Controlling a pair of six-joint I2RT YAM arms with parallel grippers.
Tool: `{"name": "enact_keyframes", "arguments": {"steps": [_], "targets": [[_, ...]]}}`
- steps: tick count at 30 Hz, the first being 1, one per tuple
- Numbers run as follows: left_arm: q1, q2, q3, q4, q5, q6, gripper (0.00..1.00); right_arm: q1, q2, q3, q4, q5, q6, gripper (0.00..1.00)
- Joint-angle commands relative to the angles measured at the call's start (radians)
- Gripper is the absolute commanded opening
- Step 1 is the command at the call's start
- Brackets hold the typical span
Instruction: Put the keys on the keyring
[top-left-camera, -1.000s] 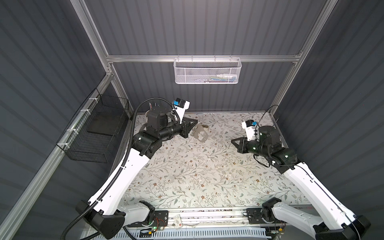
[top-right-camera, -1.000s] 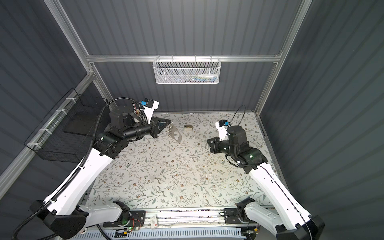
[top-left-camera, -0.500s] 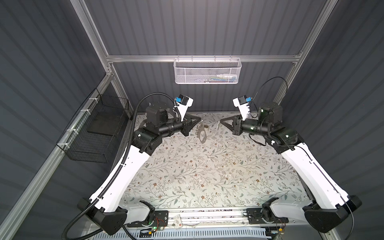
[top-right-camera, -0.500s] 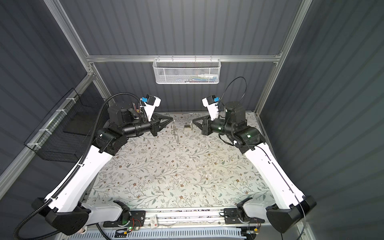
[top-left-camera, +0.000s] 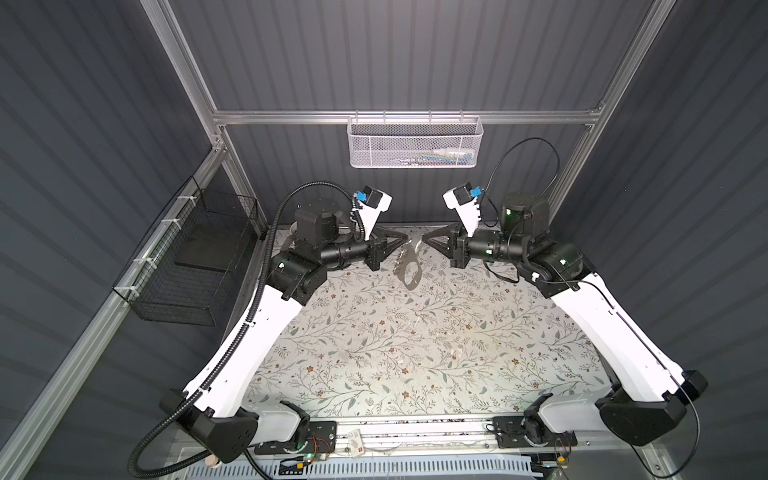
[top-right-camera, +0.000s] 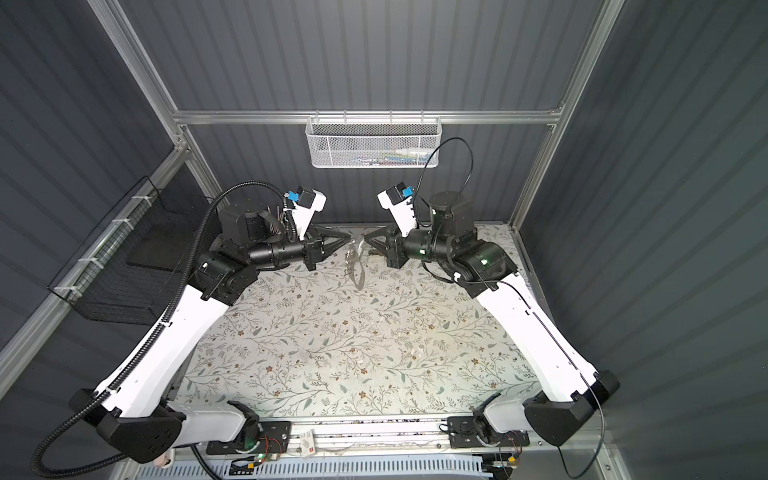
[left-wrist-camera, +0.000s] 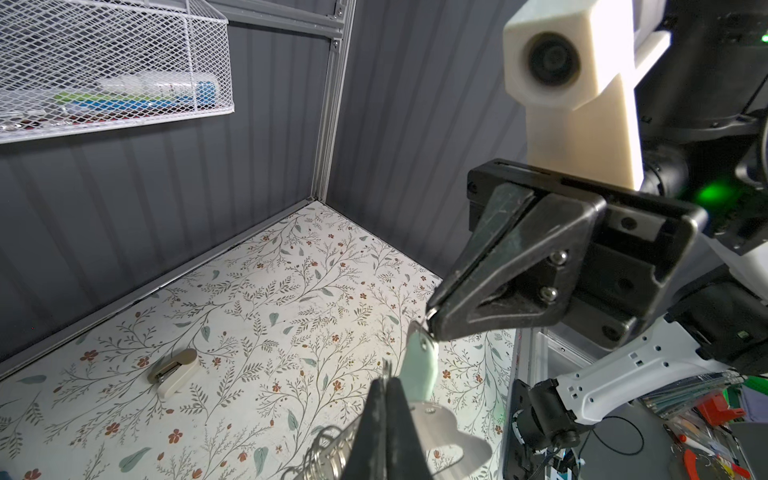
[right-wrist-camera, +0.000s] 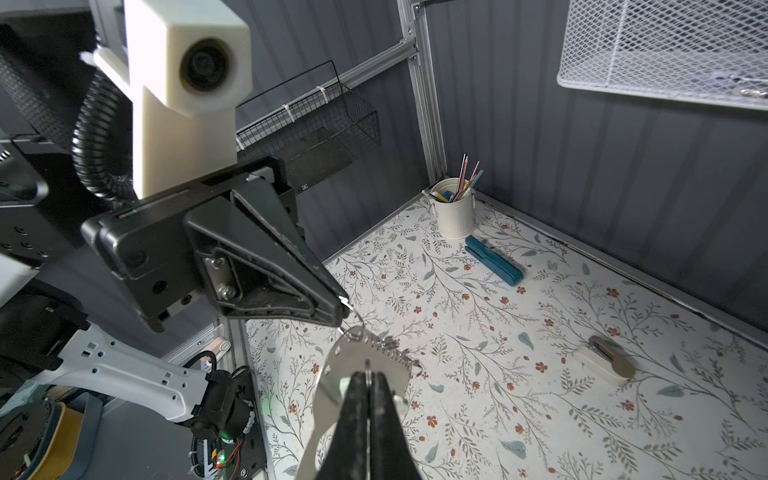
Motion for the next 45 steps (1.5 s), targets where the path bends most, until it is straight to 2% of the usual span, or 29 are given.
{"name": "enact_keyframes", "arguments": {"steps": [1, 10, 20, 22, 45], "targets": [[0.000, -0.003, 0.027, 0.023, 0.040, -0.021, 0.00, 0.013, -0.002, 0.018, 0.004, 0.032, -0.028, 0.04], [0.000, -0.004, 0.024, 0.017, 0.078, -0.031, 0.00, 0.072, -0.011, 0.002, 0.010, 0.117, -0.055, 0.04], [0.000, -0.023, 0.008, 0.015, 0.061, -0.032, 0.00, 0.108, -0.025, -0.011, 0.007, 0.182, -0.078, 0.04], [0.000, -0.027, 0.004, 0.018, 0.055, -0.034, 0.00, 0.108, -0.033, -0.020, 0.014, 0.229, -0.076, 0.03], [0.000, -0.022, 0.004, 0.016, 0.069, -0.041, 0.00, 0.153, -0.032, -0.033, 0.039, 0.281, -0.100, 0.05]]}}
